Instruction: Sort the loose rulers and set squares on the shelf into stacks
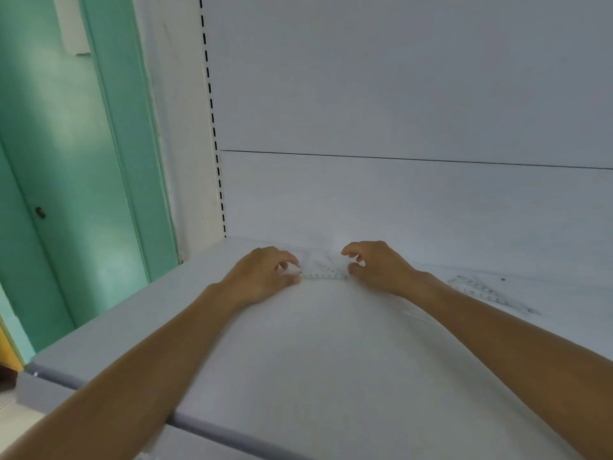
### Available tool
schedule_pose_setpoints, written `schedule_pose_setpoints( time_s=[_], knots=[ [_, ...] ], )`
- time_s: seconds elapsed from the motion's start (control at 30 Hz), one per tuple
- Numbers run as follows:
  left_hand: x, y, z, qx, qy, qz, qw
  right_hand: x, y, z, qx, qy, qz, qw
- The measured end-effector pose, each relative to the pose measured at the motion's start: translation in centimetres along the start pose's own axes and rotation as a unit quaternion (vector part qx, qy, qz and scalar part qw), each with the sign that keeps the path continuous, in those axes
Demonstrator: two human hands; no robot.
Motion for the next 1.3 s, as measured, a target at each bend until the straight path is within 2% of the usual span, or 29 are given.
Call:
schedule_pose_setpoints(
  time_s=[0.17,0.33,0.53,0.63,0.73,0.8,0.9,0.97,1.1,1.3],
  knots=[
    [0.0,0.0,-0.6,-0.019,-0.034,0.013,0.999,-0.6,1.2,1.9,0.007,-0.022,0.007,1.0],
    [0.2,0.0,-0.1,-0.028,-0.015,0.028,0.999,-1.4,1.3,1.9,-0.049,-0.037,0.013,0.998],
    [0.5,0.1,1.2,-0.003,0.007,0.03,1.0,-1.2,0.4,2.7,-0.017,-0.02,-0.016,1.0],
    [0.2,0.2,1.2,-0.007,0.026,0.047,0.999,-1.7,-0.1,3.6,-0.003,-0.013,0.004,1.0],
    [0.5,0.0,1.0,-0.02,-0.006,0.049,0.999,-1.4,-0.7,4.1,0.002,-0.069,0.004,0.998],
    [0.6,-0.1,0.6,-0.034,-0.014,0.049,0.998,-0.8,-1.5,4.7,0.035,-0.16,-0.011,0.986],
    [0.6,-0.1,-0.5,-0.064,0.086,0.054,0.993,-1.1,-2.8,6.2,0.126,-0.335,-0.04,0.933],
    [0.5,-0.2,-1.6,-0.079,0.17,0.052,0.981,-1.3,-3.6,7.1,0.148,-0.386,-0.038,0.91],
    [0.2,-2.0,-3.8,-0.085,0.258,0.058,0.961,-0.5,-5.2,7.7,0.12,-0.407,-0.012,0.906],
    [1.5,-7.2,-5.2,-0.096,0.339,0.116,0.929,-0.1,-7.5,8.5,0.079,-0.386,0.004,0.919]
  ],
)
Point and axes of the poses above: each hand's wrist, its own y-axis towards the middle knuckle, its own x-axis out of the back of the hand, z = x × y, the point moved 5 cm from there along y, towards the middle knuckle, and after that the axes turned 2 degrees about -x, right-handed, at the moved point
